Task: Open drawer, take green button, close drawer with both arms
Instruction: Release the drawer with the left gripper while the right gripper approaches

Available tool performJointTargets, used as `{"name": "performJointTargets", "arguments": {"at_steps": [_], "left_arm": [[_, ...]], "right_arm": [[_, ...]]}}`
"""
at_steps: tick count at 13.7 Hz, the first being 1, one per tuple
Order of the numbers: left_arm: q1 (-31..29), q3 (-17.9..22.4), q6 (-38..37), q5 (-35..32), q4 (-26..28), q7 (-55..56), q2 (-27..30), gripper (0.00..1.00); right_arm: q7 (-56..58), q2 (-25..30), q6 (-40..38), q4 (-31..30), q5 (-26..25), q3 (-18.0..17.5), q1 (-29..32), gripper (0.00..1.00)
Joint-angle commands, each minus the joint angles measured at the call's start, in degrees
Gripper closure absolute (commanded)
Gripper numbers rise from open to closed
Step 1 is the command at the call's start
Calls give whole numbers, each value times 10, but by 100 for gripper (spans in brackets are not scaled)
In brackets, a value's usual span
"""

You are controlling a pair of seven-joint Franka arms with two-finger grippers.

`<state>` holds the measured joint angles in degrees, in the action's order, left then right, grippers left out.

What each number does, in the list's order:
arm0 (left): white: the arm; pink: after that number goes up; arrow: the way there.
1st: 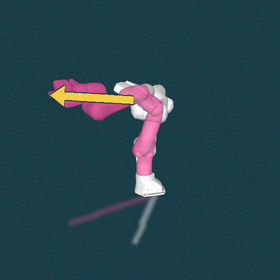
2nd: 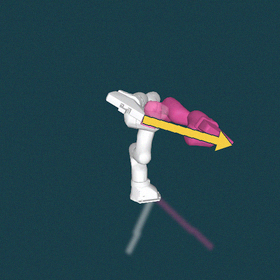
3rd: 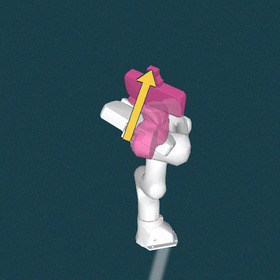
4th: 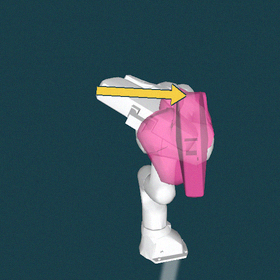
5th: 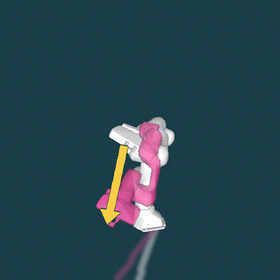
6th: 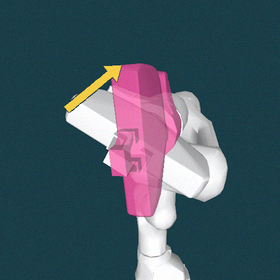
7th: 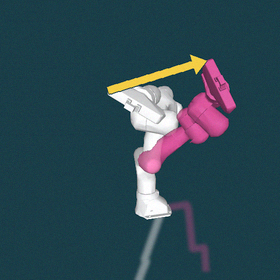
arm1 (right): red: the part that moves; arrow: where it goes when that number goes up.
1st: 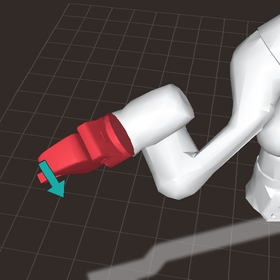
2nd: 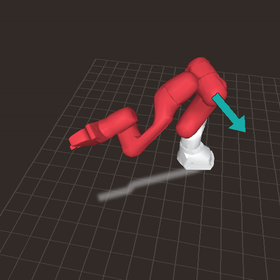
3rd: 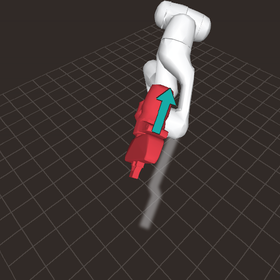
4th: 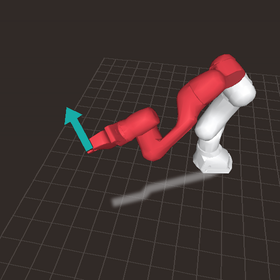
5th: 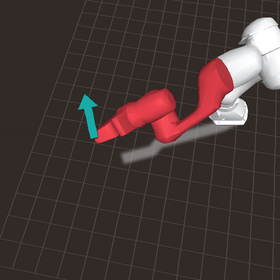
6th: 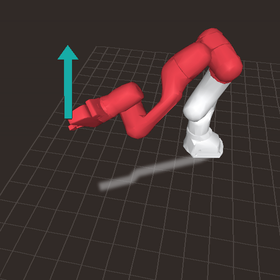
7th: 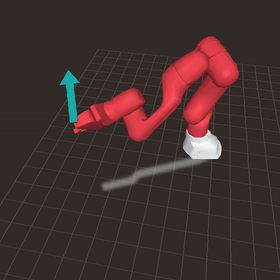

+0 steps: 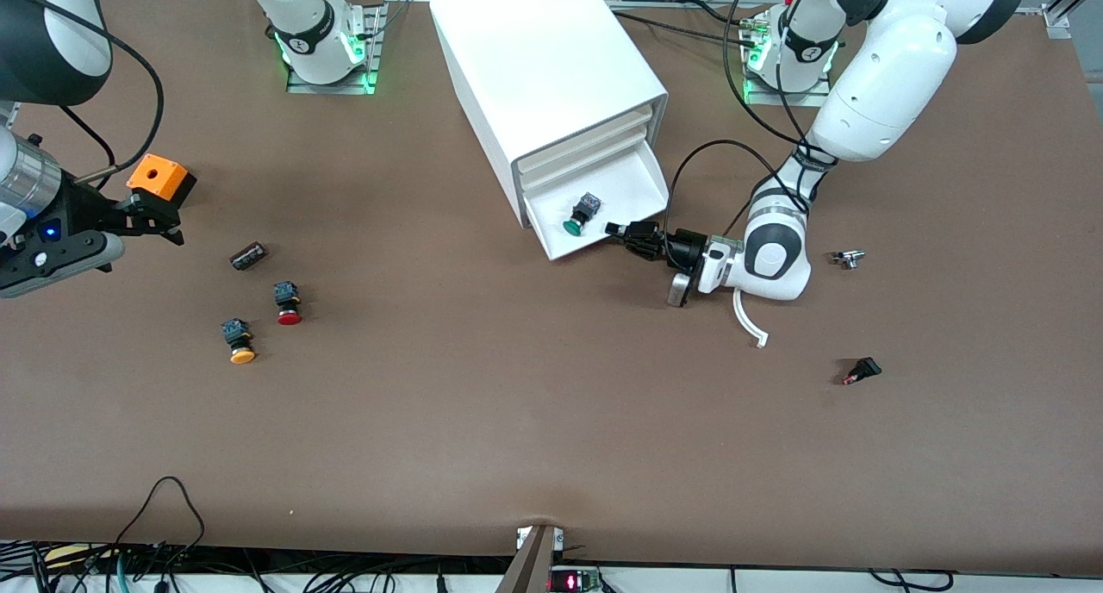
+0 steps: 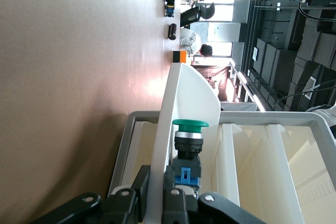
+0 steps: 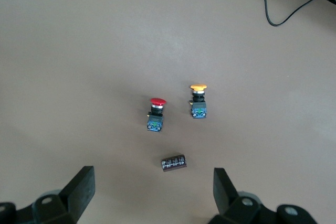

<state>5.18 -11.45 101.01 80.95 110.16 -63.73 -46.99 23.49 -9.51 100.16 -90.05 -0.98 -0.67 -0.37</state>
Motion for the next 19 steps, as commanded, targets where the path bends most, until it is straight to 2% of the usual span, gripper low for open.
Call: {"name": "performJointTargets", "arguments": {"at_steps": [1, 2, 5, 7, 11, 13, 16, 19], "left_arm": [[-3, 5, 38, 39, -8, 28, -9, 24], [-3, 5, 38, 39, -7, 42, -8, 0], [-10, 6, 36, 27, -7, 90, 0, 0], [-15, 19, 35, -3, -8, 104, 12, 0], [-42, 21, 29, -62, -8, 173, 37, 0], [-65, 21, 29, -131, -13, 225, 66, 0], [-89, 21, 20, -268, -16, 333, 153, 0], [-119, 21, -51, -420, -80, 424, 195, 0]], "right_arm": [[7, -11, -26, 6, -1, -8, -2, 0], [2, -9, -36, 7, 0, -14, -2, 0], [-5, -6, -41, 8, 21, -37, -7, 0], [-75, -11, -41, 8, 41, -40, -23, 0], [-238, -30, -37, 18, 45, -40, -102, 0], [-349, -51, -36, 40, 48, -40, -146, 0], [-509, -91, -27, 73, 86, -40, -211, 0], [-683, -159, 17, 127, 91, -40, -294, 1]]}}
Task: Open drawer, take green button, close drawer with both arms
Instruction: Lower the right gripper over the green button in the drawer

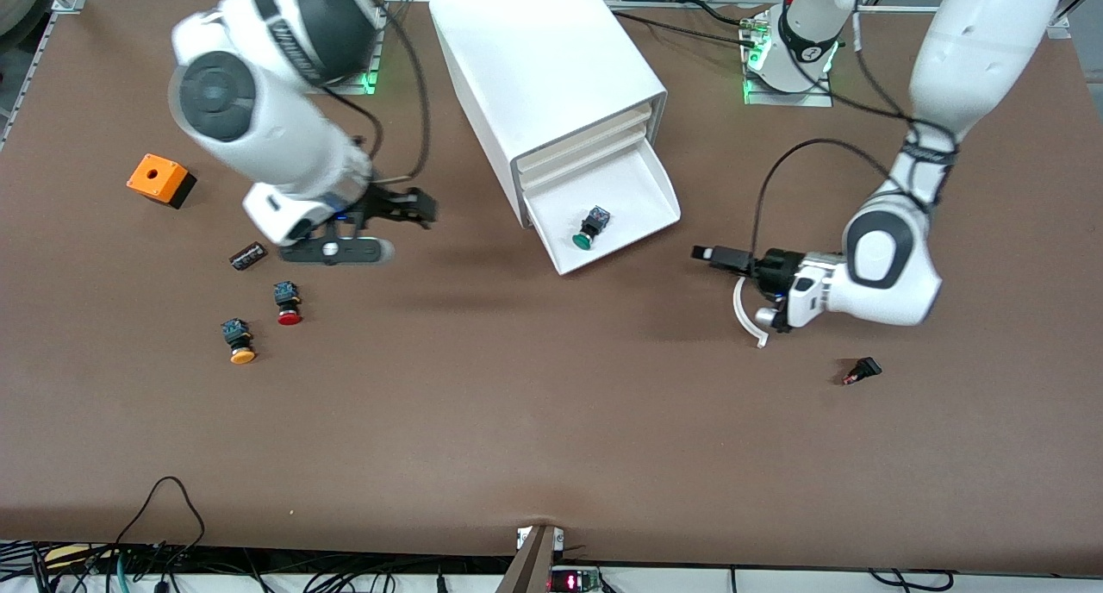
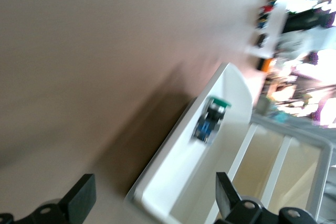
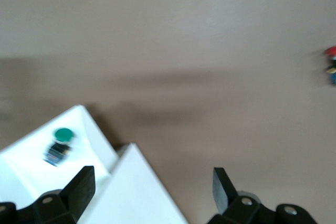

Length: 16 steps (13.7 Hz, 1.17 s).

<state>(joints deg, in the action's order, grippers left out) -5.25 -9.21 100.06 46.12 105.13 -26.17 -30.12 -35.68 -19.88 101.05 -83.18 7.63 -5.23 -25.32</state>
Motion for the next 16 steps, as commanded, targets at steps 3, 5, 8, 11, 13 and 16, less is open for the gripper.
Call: {"name": "performJointTargets", "arguments": {"at_steps": [3, 5, 8, 11, 13, 16], "left_arm": [[-55, -1, -116, -185, -116, 67, 27, 0], [-63, -1, -145, -247, -164, 67, 29, 0], [-52, 9, -155, -321, -188, 75, 76, 0], [22, 72, -153, -392, -180, 116, 145, 0], [39, 77, -153, -423, -179, 117, 178, 0], [52, 96, -108, -424, -145, 133, 228, 0]], "right_arm": [[-227, -133, 42, 114, -3, 8, -114, 1], [-288, -169, 73, 134, -28, 8, -144, 1], [-351, -230, 93, 185, -36, 9, -178, 1], [-402, -271, 106, 209, -52, 13, -207, 1], [-423, -285, 112, 209, -55, 13, -218, 1], [-453, -300, 112, 205, -72, 12, -228, 1]]}}
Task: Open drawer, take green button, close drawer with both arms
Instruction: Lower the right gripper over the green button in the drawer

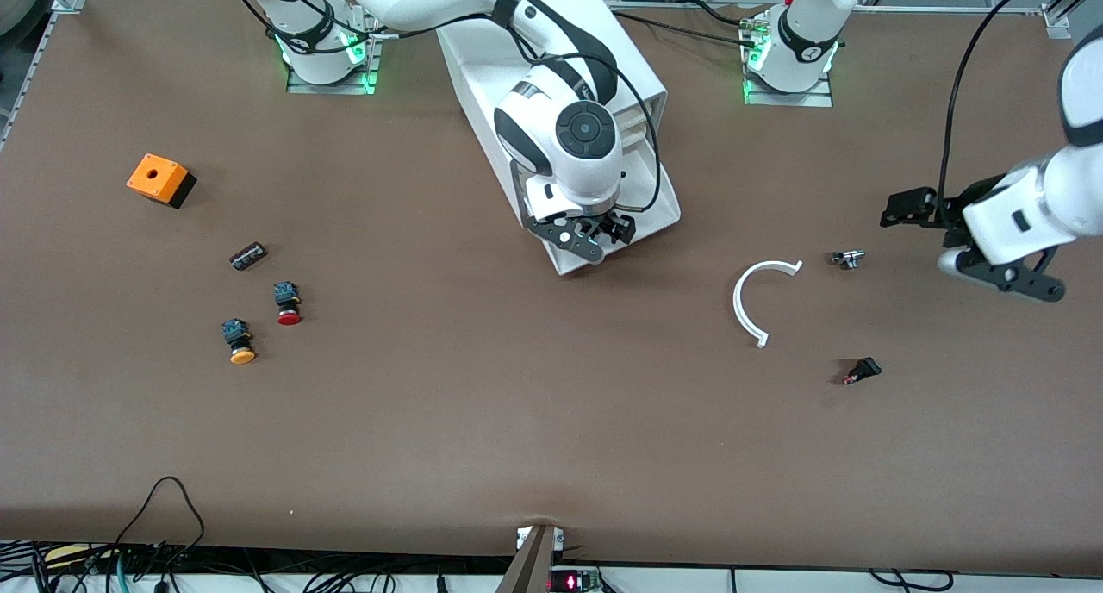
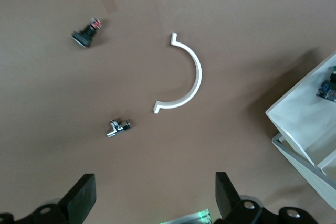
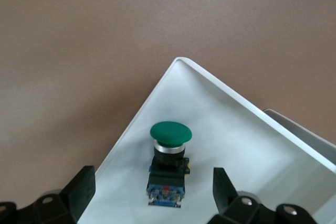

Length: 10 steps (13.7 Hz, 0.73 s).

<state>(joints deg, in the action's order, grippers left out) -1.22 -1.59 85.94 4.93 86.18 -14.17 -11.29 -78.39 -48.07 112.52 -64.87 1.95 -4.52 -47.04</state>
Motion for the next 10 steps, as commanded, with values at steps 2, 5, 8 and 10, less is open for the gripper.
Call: {"name": "performJointTargets", "arguments": {"at_steps": [2, 5, 8, 10], "left_arm": [[17, 27, 40, -13, 52, 85, 56, 0], [7, 27, 45, -32, 70, 121, 83, 0], [9, 43, 49, -40, 97, 151, 115, 0], [6, 43, 50, -40, 99, 155, 120, 0]], "right_arm": [[-30, -24, -3, 21, -16, 5, -16, 2], [-39, -27, -3, 12, -17, 5, -22, 9], [-39, -26, -3, 1, -23, 5, -23, 31], [-36, -27, -3, -1, -24, 5, -23, 47]]}}
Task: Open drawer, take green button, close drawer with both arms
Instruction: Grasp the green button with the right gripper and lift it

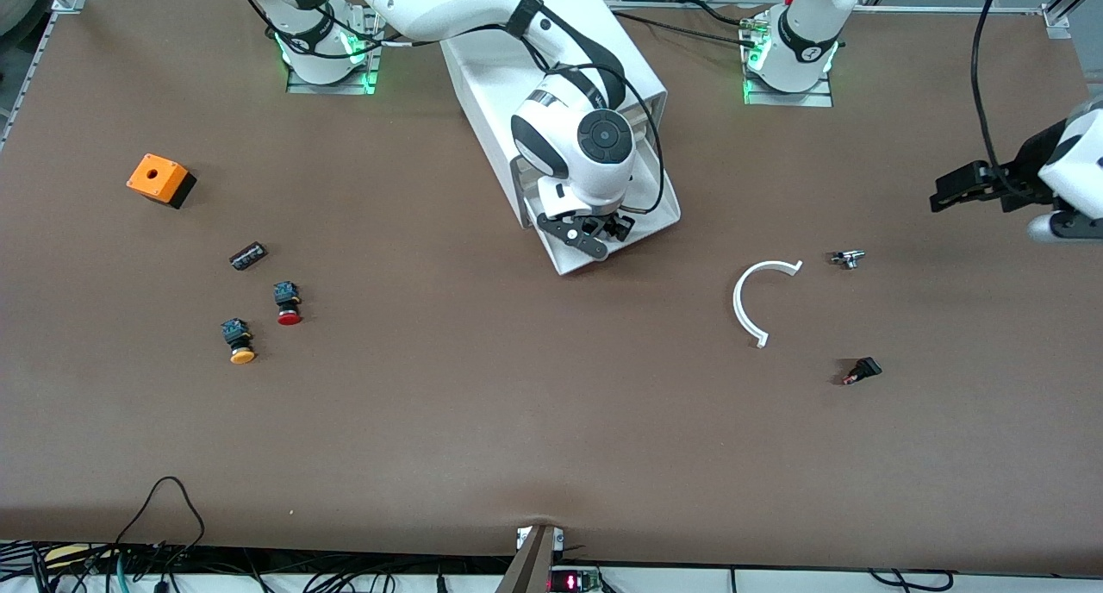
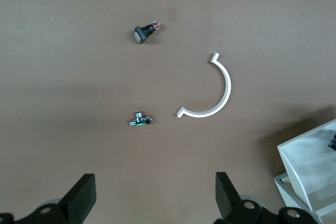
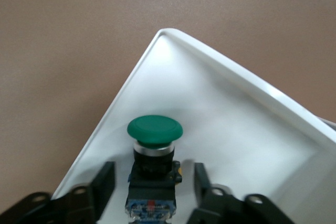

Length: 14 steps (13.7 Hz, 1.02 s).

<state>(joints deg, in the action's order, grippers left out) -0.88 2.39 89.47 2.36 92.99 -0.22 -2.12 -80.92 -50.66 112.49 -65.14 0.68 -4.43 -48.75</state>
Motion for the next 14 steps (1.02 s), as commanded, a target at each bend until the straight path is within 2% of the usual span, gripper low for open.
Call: {"name": "performJointTargets", "arguments": {"at_steps": [1, 3, 4, 5, 7, 10, 12, 14], "left_arm": [[0, 3, 17, -17, 31, 15, 32, 0], [-3, 3, 26, -17, 43, 28, 49, 0], [-3, 3, 27, -18, 46, 41, 56, 0], [-3, 2, 26, -31, 47, 43, 58, 0], [-3, -4, 27, -67, 47, 43, 61, 0], [-3, -5, 28, -72, 47, 37, 62, 0], [2, -6, 27, -76, 54, 34, 61, 0], [3, -30, 40, -76, 77, 33, 55, 0]], "right_arm": [[-10, -1, -3, 2, -15, 4, -6, 53], [-6, 1, -3, 7, -26, 4, -7, 79], [-3, 4, -7, 11, -26, 5, -6, 88], [0, 9, -12, 19, -26, 5, -4, 92], [9, 14, -34, 35, -22, 6, 1, 92], [59, 50, -82, 54, -10, -2, 43, 92], [148, 90, -127, 54, 7, -1, 73, 92], [245, 117, -177, 53, 15, -1, 118, 92]]}}
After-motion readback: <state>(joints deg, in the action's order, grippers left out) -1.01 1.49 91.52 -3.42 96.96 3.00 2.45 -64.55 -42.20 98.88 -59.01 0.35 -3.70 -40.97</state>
